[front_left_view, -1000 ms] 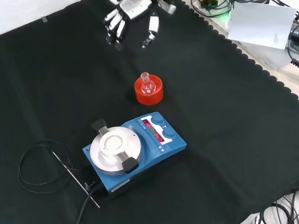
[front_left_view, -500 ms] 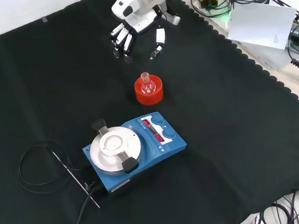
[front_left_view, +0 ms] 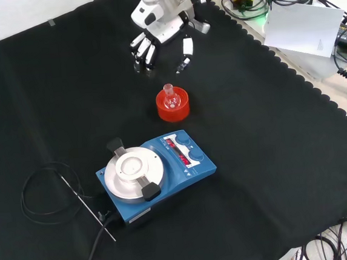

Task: Pick up the round-bottom flask.

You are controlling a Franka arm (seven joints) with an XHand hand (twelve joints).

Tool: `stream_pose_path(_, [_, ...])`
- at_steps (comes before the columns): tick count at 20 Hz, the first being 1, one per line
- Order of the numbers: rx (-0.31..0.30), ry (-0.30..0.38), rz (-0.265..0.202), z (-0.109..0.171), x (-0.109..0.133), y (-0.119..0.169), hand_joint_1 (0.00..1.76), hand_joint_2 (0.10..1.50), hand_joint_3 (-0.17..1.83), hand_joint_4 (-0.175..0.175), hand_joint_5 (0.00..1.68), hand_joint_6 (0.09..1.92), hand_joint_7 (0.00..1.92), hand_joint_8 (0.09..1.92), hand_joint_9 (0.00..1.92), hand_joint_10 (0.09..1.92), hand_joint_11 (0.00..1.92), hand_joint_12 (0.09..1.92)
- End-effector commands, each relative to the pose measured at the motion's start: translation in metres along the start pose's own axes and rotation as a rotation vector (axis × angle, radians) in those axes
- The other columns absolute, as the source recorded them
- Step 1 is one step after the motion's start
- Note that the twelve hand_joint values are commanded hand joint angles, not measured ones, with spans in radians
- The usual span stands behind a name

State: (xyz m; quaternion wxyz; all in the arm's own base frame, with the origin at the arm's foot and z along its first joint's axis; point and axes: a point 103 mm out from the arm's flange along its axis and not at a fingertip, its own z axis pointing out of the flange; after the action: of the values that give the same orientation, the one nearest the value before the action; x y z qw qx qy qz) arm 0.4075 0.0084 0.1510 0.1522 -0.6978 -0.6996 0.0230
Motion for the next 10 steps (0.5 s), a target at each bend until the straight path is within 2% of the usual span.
stream_pose_path(1, [0.02, -0.022, -0.054, 0.021, 0.0198, 0.0111, 0.92, 0.62, 0.71, -0.042, 0.61, 0.54, 0.24, 0.66, 0.42, 0.68, 0.02, 1.45])
stream_pose_path(5, [0.021, -0.031, -0.063, 0.0264, 0.0249, 0.0158, 0.92, 0.62, 0.71, -0.04, 0.6, 0.54, 0.23, 0.66, 0.42, 0.68, 0.02, 1.45])
stream_pose_path(10, [-0.009, -0.04, -0.053, 0.0291, 0.0247, 0.0191, 0.93, 0.61, 0.71, -0.04, 0.59, 0.55, 0.23, 0.66, 0.42, 0.68, 0.02, 1.45])
